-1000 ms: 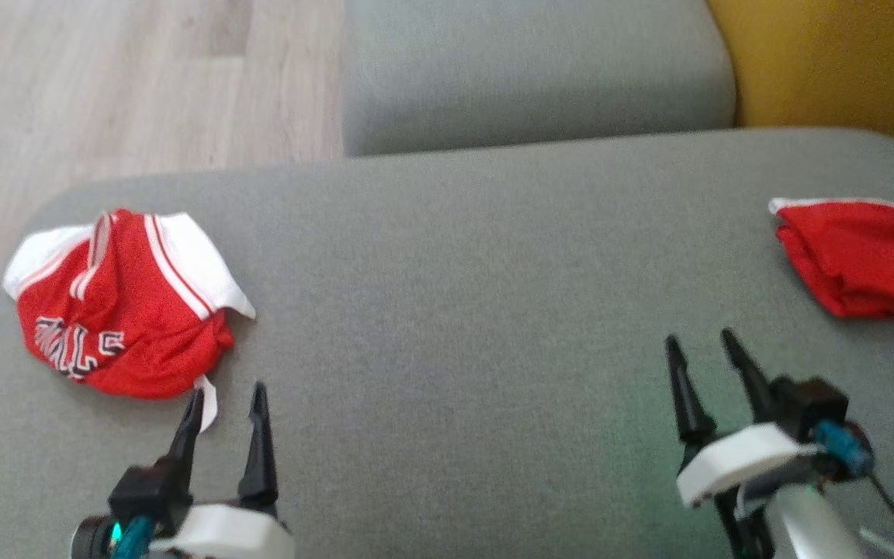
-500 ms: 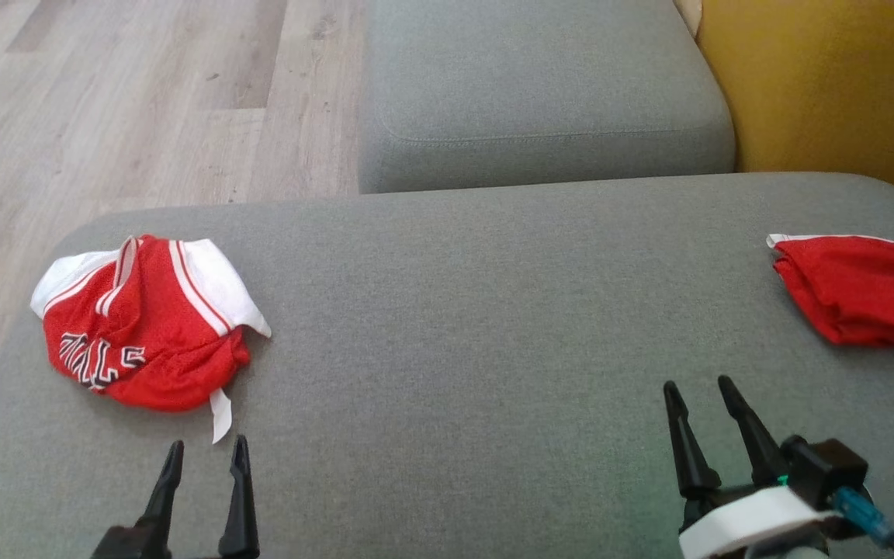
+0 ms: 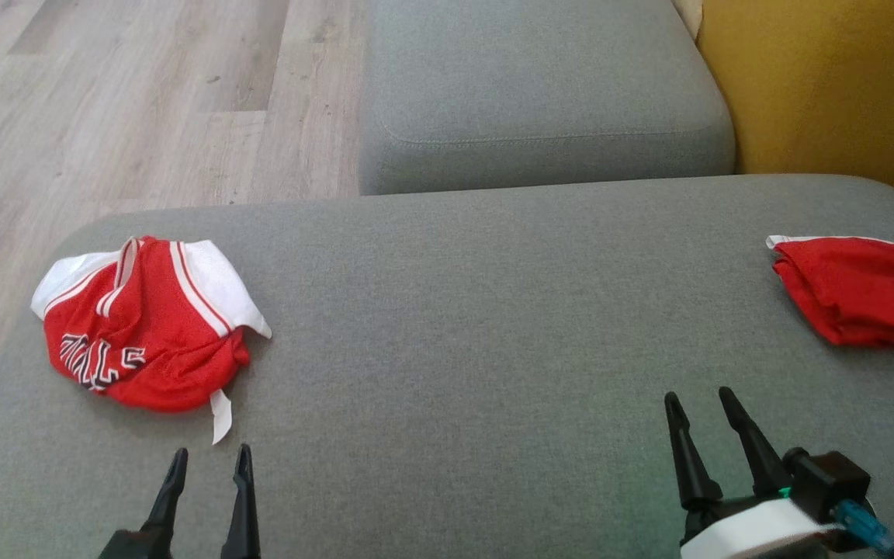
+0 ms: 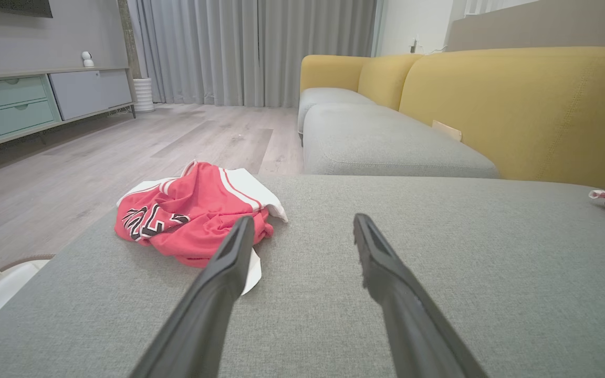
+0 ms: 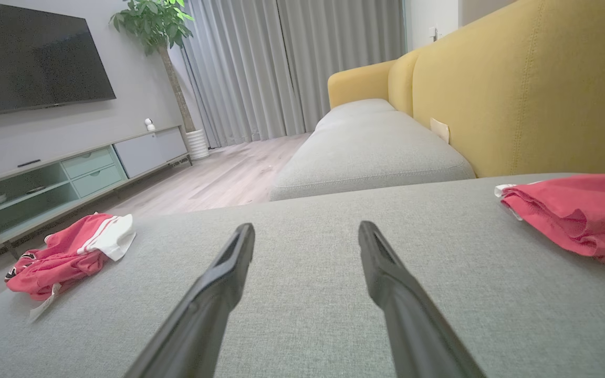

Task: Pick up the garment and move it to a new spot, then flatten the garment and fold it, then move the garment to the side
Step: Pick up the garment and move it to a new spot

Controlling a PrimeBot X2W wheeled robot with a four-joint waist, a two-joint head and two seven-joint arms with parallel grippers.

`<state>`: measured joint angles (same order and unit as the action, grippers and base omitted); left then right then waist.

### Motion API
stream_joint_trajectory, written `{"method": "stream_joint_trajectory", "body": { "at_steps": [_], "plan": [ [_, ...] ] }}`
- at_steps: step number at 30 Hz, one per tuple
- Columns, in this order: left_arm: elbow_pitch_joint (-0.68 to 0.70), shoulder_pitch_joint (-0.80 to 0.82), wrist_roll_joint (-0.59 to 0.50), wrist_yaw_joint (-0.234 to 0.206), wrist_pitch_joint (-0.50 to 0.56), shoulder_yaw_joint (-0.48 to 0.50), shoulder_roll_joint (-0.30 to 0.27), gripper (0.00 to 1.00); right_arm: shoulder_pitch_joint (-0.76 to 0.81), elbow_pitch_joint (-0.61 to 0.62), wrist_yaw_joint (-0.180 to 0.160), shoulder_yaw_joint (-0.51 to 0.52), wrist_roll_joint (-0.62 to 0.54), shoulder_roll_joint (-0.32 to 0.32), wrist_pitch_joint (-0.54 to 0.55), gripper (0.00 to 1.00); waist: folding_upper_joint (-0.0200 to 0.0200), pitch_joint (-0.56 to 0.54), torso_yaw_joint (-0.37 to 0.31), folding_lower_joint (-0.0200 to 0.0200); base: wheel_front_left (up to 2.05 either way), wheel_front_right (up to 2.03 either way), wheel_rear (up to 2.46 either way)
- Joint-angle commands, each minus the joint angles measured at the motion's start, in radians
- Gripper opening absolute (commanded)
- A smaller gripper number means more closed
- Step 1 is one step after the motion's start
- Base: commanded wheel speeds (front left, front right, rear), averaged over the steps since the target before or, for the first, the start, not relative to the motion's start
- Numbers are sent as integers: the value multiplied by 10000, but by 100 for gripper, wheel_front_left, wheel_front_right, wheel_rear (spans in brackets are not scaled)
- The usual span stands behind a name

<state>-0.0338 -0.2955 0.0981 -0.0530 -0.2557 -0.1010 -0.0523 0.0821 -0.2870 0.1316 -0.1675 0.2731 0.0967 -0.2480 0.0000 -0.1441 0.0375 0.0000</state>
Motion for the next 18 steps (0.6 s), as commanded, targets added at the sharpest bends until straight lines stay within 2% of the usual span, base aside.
{"method": "stream_joint_trajectory", "body": {
  "at_steps": [1,18],
  "plan": [
    [315,484,-118,-42,-61,341,20,100,-228,406,-9,-188,115,77,-137,100,0,12,-19,0,0,0,0],
    [110,722,-146,-120,-61,344,20,100,-263,402,-9,-247,244,193,-137,100,0,44,39,0,0,0,0]
  ]
}}
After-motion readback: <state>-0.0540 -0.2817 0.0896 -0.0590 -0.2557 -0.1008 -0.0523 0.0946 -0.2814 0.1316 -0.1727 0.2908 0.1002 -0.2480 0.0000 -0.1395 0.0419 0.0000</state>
